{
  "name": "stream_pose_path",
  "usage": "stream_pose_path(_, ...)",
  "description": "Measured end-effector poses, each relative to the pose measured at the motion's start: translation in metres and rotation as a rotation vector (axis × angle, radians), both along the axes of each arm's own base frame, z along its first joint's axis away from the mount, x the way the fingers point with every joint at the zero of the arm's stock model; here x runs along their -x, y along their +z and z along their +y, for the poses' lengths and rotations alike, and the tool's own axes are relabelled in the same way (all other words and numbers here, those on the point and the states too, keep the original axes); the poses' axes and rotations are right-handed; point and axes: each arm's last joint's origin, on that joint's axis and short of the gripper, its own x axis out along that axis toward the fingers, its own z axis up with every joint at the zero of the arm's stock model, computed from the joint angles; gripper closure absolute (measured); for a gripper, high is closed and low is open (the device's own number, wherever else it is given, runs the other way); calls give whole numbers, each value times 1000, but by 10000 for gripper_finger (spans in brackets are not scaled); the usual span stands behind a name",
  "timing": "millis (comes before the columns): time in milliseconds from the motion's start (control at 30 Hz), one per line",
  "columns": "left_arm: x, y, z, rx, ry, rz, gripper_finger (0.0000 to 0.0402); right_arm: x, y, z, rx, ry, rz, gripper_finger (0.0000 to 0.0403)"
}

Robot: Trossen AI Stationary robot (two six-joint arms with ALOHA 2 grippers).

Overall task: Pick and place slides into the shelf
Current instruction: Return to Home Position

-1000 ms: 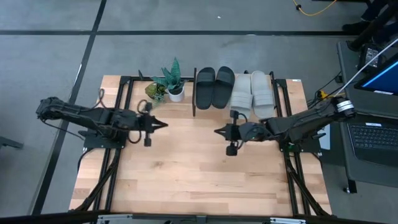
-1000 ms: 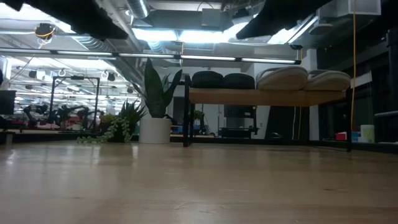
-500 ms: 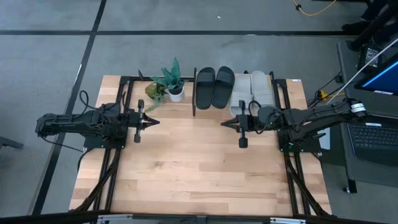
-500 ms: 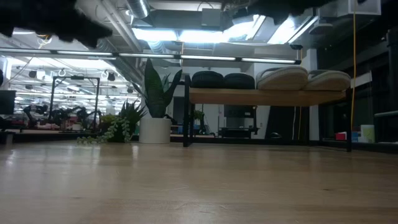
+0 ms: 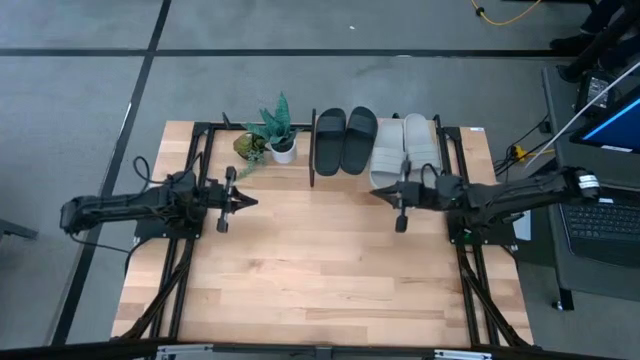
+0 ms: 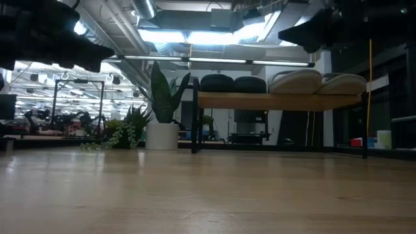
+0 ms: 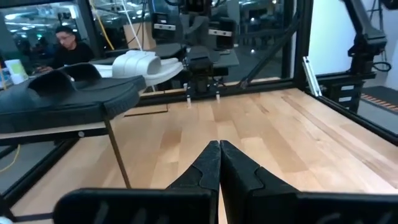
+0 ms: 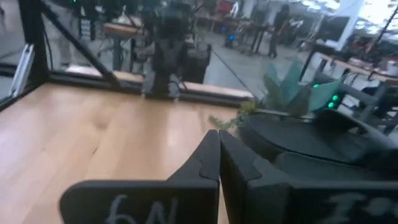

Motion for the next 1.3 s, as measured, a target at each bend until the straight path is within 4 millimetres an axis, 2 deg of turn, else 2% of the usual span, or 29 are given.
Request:
stream_pose_path(167, 0, -14, 3, 40, 1, 4, 402, 19, -3, -4, -11, 42, -58, 401)
stream_pose_path(300, 0, -13, 4, 39, 9, -12, 402, 26, -6, -4, -10, 50, -63, 401)
stream_pose_path(533, 0, -14, 4, 34, 12, -3, 402, 29, -25, -4, -11, 51, -3, 401)
stream_pose_path(767, 0, -14, 7, 45, 92, -3, 402, 33, -35, -4, -32, 51, -55, 396)
stream_pose_path(1200, 0, -14, 7, 56, 93, -3, 402, 34, -36, -4, -34, 51, -58, 392)
stream_pose_path(1300, 0, -14, 7, 56, 93, -3, 401, 34, -36, -4, -82, 50, -67, 392)
